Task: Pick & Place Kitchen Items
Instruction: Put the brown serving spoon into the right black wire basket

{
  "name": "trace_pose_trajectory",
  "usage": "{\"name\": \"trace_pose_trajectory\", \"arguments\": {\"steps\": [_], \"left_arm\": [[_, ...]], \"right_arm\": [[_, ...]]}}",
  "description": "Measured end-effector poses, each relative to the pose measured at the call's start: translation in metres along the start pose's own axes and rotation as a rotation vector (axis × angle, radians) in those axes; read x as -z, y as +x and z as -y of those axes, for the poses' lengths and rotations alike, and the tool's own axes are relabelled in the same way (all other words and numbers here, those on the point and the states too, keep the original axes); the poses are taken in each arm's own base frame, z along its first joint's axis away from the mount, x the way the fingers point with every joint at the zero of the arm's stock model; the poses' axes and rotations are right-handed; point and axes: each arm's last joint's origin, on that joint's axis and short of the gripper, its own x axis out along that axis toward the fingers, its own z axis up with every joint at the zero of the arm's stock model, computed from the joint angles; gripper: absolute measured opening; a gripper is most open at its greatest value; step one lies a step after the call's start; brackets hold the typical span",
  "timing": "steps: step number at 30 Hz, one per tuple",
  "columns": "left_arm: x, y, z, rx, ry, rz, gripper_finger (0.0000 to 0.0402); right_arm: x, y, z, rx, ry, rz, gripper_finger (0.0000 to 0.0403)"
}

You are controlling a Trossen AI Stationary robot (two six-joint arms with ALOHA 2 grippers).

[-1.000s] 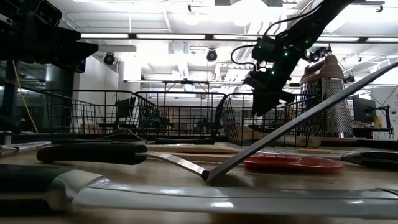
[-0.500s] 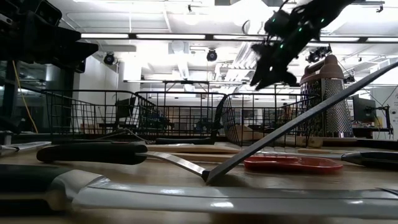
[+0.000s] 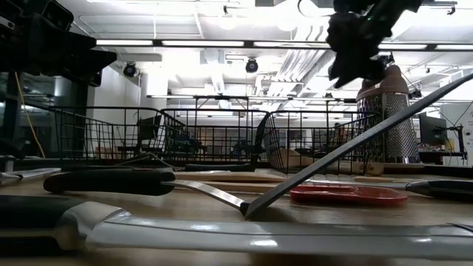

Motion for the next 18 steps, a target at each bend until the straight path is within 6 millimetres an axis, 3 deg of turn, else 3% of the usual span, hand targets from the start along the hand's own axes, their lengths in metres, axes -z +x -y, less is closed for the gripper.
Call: {"name": "trace_pose_trajectory", "arguments": {"steps": [10,18], "left_arm": [[0.000,0.000,0.000,0.000,0.000,0.000,0.0212],[0.000,0.000,0.000,0.000,0.000,0.000,0.0212]], "right_arm": [[0.041,0.004,-0.027,0.126,0.034,-0.171,0.0120],[0.064,0.022,-0.054,0.193,0.012,-0.203,0.0120]]}}
